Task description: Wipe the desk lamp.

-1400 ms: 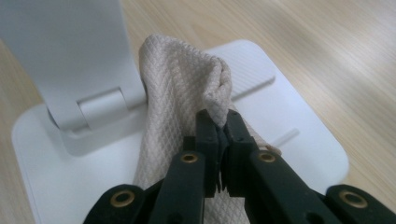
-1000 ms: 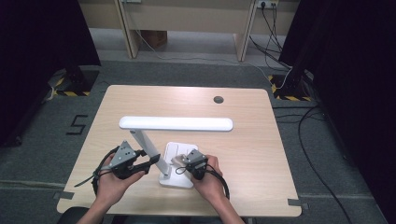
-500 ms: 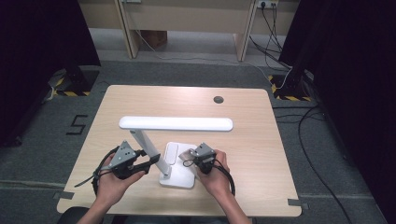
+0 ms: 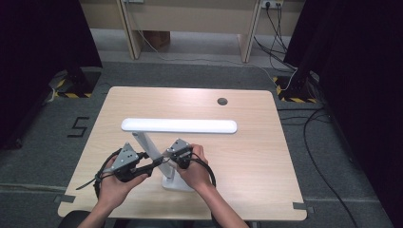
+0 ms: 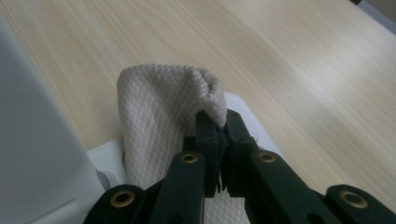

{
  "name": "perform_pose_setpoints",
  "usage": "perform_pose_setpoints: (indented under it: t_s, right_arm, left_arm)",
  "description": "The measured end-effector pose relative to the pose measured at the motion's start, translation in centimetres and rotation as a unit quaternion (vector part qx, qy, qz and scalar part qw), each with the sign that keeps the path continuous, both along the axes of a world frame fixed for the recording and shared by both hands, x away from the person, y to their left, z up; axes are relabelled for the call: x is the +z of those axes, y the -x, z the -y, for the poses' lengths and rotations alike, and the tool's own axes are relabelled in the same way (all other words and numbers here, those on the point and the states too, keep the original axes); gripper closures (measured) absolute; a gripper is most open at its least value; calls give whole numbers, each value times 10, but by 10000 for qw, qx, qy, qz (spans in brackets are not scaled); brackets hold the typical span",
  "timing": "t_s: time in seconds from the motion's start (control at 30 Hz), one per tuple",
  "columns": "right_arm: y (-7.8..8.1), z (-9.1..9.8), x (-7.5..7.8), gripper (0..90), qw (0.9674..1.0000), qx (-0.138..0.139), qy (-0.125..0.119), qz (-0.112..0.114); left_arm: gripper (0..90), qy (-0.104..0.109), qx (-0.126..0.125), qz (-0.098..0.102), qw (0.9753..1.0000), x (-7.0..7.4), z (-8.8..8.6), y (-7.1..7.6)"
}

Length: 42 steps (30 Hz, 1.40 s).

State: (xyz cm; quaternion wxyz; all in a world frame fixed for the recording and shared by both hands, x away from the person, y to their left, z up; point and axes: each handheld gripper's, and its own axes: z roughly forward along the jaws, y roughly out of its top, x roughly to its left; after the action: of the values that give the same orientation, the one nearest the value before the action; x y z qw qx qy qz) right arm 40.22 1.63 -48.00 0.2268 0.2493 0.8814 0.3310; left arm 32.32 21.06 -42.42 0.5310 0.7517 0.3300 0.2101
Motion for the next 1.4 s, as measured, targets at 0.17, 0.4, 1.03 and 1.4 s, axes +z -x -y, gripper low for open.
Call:
perform_pose_setpoints:
  t_s: [0.17, 0.4, 1.03, 1.4]
  right_arm:
    - [0, 3, -6, 876, 10000, -24, -4, -76]
    - [1, 9, -8, 876, 9999, -122, 9, -7]
    - [2, 56, -12, 876, 9965, -819, -16, -167]
    - [-1, 74, -9, 876, 9933, -1134, 142, -155]
  left_arm:
    - [584, -4, 9, 2, 10000, 0, 0, 0]
    - [584, -6, 4, 4, 10000, -1, 0, 0]
    - [584, -8, 6, 25, 10000, -2, 1, 1]
    - [581, -28, 4, 27, 10000, -1, 0, 1]
